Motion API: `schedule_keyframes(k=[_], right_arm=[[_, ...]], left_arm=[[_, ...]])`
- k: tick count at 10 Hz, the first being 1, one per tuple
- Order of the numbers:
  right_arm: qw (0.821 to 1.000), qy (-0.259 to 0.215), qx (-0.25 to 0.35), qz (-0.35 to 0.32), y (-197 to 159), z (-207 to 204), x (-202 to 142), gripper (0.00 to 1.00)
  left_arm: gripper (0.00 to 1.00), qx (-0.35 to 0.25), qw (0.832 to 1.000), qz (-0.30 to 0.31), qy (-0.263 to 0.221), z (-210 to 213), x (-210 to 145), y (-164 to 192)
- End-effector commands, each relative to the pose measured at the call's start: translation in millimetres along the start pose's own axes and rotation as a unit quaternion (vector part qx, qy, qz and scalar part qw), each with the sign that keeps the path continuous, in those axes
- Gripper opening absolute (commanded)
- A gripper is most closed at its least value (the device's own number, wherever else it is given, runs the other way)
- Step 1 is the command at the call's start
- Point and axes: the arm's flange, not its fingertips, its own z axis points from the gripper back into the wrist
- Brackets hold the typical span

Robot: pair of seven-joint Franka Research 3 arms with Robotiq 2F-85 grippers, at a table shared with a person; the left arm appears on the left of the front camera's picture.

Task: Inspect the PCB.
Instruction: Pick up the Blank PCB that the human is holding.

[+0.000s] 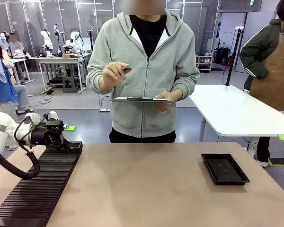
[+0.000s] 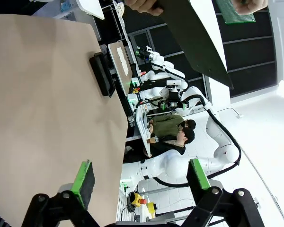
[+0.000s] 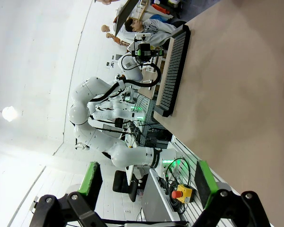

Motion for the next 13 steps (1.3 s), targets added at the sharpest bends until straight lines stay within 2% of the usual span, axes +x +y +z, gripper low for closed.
schedule_keyframes(k=[1, 3, 4, 5, 8, 9, 12, 13], right_arm=[[1.000, 0.002, 0.002, 0.002, 1, 2, -1, 1.00], [1.000, 0.002, 0.002, 0.002, 1, 2, -1, 1.00], [1.000, 0.002, 0.002, 0.002, 1, 2, -1, 1.00], [1.000, 0.002, 0.002, 0.002, 1, 2, -1, 1.00], [1.000, 0.002, 0.002, 0.002, 1, 2, -1, 1.00], [1.000, 0.002, 0.002, 0.002, 1, 2, -1, 1.00], [1.000, 0.002, 0.002, 0.002, 1, 2, -1, 1.00], [1.000, 0.002, 0.002, 0.002, 1, 2, -1, 1.00]], left_arm=[[1.00, 0.004, 1.000, 0.001, -0.002, 0, 0, 1], [1.00, 0.004, 1.000, 0.001, -0.002, 0, 0, 1], [0.96, 0.000, 1.000, 0.000, 0.000, 0, 0, 0], [1.00, 0.026, 1.000, 0.007, 0.015, 14, -7, -21], [1.00, 0.014, 0.999, 0.038, 0.031, 75, -55, -59], [1.00, 0.023, 0.999, 0.048, 0.011, 92, -76, -69], [1.00, -0.011, 0.997, 0.056, -0.053, 107, -148, -91], [1.00, -0.010, 0.997, 0.058, -0.056, 113, -168, -92]])
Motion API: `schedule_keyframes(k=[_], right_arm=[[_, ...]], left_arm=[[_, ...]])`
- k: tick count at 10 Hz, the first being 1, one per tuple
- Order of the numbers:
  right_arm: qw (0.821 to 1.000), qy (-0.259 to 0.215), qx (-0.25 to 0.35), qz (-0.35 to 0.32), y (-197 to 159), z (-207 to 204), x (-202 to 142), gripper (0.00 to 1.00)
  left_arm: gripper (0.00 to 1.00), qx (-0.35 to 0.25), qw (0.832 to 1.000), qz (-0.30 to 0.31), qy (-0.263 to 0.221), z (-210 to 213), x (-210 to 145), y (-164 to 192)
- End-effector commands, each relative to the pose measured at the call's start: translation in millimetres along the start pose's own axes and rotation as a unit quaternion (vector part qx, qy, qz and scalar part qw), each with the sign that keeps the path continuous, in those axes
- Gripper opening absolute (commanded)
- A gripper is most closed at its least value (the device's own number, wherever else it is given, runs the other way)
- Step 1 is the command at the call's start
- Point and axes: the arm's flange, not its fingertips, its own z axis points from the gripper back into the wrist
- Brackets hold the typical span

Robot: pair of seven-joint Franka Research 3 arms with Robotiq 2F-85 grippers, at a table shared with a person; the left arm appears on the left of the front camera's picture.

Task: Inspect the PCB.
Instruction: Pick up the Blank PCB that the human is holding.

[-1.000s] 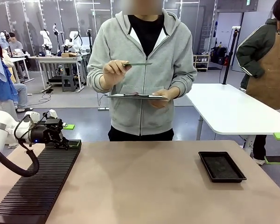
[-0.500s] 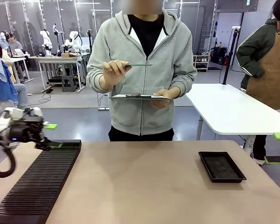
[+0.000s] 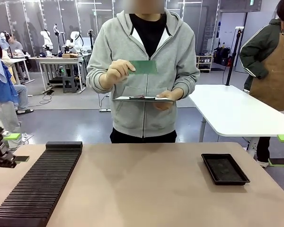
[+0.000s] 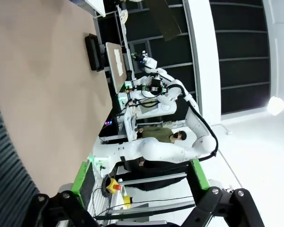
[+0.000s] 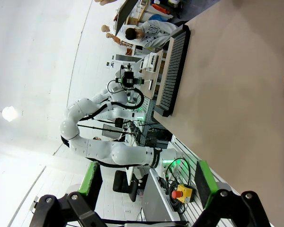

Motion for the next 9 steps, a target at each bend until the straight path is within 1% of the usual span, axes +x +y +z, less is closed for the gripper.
schedule_keyframes(k=[1, 3, 5, 6, 9], right_arm=[[1.000, 0.001, 0.002, 0.003, 1, 2, -1, 1.00], [1.000, 0.001, 0.002, 0.003, 1, 2, -1, 1.00], [1.000, 0.001, 0.002, 0.003, 1, 2, -1, 1.00], [1.000, 0.001, 0.002, 0.003, 1, 2, -1, 1.00], [1.000, 0.001, 0.002, 0.003, 1, 2, -1, 1.00]], left_arm=[[1.00, 0.003, 1.000, -0.003, -0.020, 7, -34, -5], [1.00, -0.001, 1.000, -0.016, -0.025, 14, -47, -12], [1.00, -0.001, 0.999, -0.024, -0.031, 8, -42, -16], [1.00, -0.003, 0.999, -0.004, -0.031, 15, -44, -8], [1.00, -0.003, 0.999, -0.004, -0.031, 15, -44, -8]])
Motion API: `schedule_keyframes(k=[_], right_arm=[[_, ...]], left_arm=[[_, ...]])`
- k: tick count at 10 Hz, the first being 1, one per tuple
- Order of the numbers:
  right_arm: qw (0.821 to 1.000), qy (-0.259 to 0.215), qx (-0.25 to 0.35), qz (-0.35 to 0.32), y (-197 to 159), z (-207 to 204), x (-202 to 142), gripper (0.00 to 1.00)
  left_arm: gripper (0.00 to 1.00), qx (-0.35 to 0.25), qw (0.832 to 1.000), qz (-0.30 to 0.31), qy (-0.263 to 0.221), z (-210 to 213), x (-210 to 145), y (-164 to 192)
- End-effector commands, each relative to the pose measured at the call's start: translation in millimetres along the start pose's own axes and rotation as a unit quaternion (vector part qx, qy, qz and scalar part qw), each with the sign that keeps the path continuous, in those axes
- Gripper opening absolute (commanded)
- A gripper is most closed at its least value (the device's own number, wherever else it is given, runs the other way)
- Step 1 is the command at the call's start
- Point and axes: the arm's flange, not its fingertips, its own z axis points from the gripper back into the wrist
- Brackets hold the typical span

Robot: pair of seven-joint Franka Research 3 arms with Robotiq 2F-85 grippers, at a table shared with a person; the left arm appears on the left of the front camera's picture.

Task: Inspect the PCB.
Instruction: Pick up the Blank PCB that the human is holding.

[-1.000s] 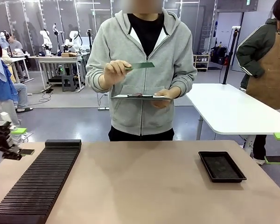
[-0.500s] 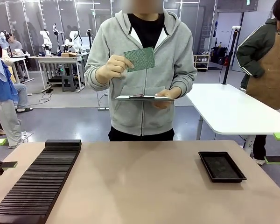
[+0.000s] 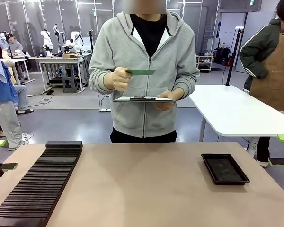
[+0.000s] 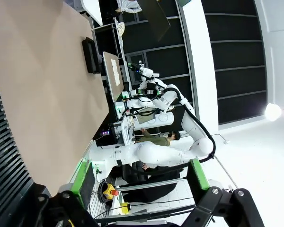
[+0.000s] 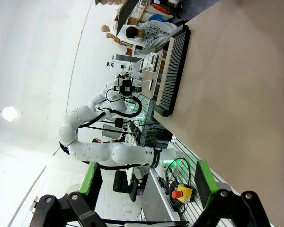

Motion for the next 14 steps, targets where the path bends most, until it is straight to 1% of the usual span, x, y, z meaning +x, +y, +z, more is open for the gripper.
schedule_keyframes(k=[1, 14], right_arm=[[1.000, 0.002, 0.002, 0.003, 1.0, 1.6, -1.3, 1.00], [1.000, 0.002, 0.002, 0.003, 1.0, 1.6, -1.3, 1.00]], left_arm=[[1.00, 0.000, 1.000, 0.000, 0.000, 0.8, -0.4, 0.1], [1.00, 0.000, 1.000, 0.000, 0.000, 0.8, -0.4, 0.1]])
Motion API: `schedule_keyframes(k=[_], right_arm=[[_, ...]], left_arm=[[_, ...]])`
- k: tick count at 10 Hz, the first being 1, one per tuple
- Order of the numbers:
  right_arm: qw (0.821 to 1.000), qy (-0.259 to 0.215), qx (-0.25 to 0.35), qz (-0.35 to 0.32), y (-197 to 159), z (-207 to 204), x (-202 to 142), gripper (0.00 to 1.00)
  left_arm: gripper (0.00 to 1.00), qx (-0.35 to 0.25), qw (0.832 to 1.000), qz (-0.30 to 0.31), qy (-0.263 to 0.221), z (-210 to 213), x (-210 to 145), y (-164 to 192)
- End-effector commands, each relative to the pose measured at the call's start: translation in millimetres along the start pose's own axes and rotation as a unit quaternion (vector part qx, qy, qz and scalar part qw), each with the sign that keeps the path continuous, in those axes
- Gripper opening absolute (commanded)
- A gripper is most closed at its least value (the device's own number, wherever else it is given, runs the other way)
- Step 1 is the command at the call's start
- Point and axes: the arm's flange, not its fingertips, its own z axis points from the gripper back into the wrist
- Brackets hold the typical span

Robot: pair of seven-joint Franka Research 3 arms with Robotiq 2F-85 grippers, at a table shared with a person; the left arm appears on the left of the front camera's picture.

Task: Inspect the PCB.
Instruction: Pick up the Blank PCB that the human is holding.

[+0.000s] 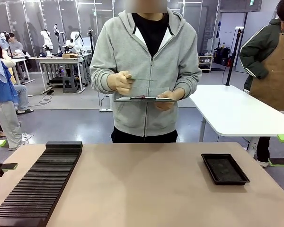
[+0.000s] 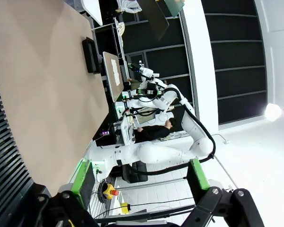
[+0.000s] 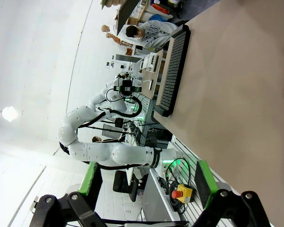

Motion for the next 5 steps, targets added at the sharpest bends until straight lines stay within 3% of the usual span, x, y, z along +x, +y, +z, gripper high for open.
schedule_keyframes(k=[1, 5], right_arm=[[1.000, 0.001, 0.002, 0.003, 1.0, 1.6, -1.3, 1.00], [1.000, 0.001, 0.002, 0.003, 1.0, 1.6, -1.3, 1.00]], left_arm=[[1.00, 0.000, 1.000, 0.000, 0.000, 0.7, -0.4, 0.0], [1.00, 0.000, 1.000, 0.000, 0.000, 0.7, -0.4, 0.0]])
